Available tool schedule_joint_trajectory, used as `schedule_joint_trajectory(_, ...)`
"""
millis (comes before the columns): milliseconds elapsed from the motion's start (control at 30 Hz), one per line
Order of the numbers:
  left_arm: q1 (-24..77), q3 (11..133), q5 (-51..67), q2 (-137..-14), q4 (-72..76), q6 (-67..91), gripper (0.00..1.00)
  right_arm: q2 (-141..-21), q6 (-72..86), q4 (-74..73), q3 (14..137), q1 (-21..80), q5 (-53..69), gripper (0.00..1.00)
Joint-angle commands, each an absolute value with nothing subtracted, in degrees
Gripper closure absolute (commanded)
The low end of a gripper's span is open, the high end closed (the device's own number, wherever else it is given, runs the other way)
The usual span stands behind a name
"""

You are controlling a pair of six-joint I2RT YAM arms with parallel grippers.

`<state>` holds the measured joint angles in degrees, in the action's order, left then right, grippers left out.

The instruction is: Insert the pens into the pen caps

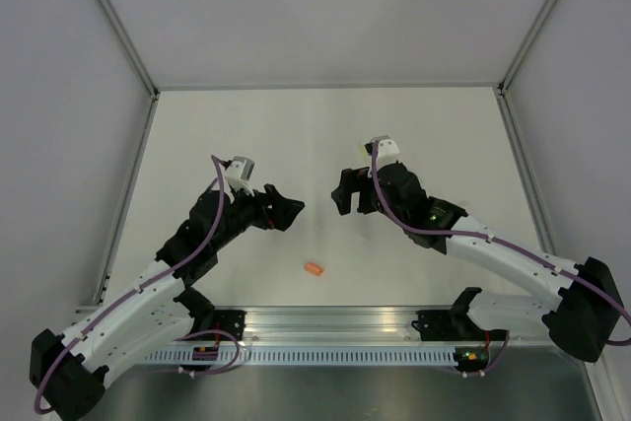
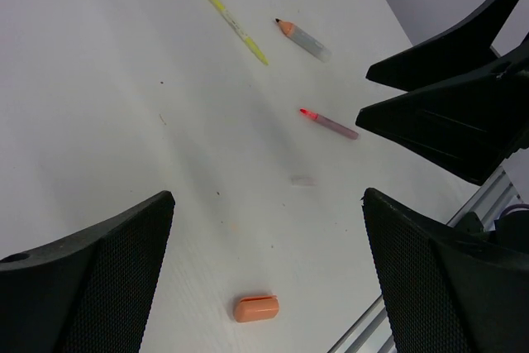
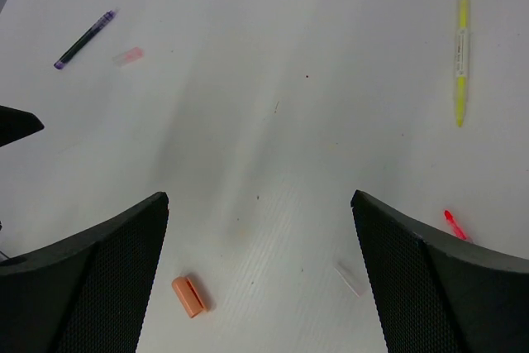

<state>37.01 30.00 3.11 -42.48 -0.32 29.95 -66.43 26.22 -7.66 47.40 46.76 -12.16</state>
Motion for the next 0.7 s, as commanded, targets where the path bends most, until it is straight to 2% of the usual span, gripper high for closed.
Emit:
schedule_joint_trajectory(0,36.8,29.1,2.8,-41.2,1.6,30.0,0.0,-66.4,24.3,-5.5,48.4,46.8,-13.0,0.02)
schedule_joint_trajectory(100,36.8,28.5,1.8,-40.5,1.9,29.8,0.0,-68.7,21.2,-8.0,51.9,46.8,-18.4,0.02)
schedule_joint_trajectory(300,36.7,27.4,0.3,-40.1,2.6,29.4,0.0,-81.2,8.6,-19.0,68.7,42.6,-28.3,0.02)
schedule_joint_trajectory(433,36.8,27.4,0.3,-39.9,2.6,29.4,0.0,-90.8,4.1,-24.4,78.5,33.6,-24.1,0.03)
schedule_joint_trajectory(667,36.8,26.7,0.5,-39.4,3.3,29.9,0.0,-101.2,2.1,-29.4,83.5,21.9,-14.7,0.11)
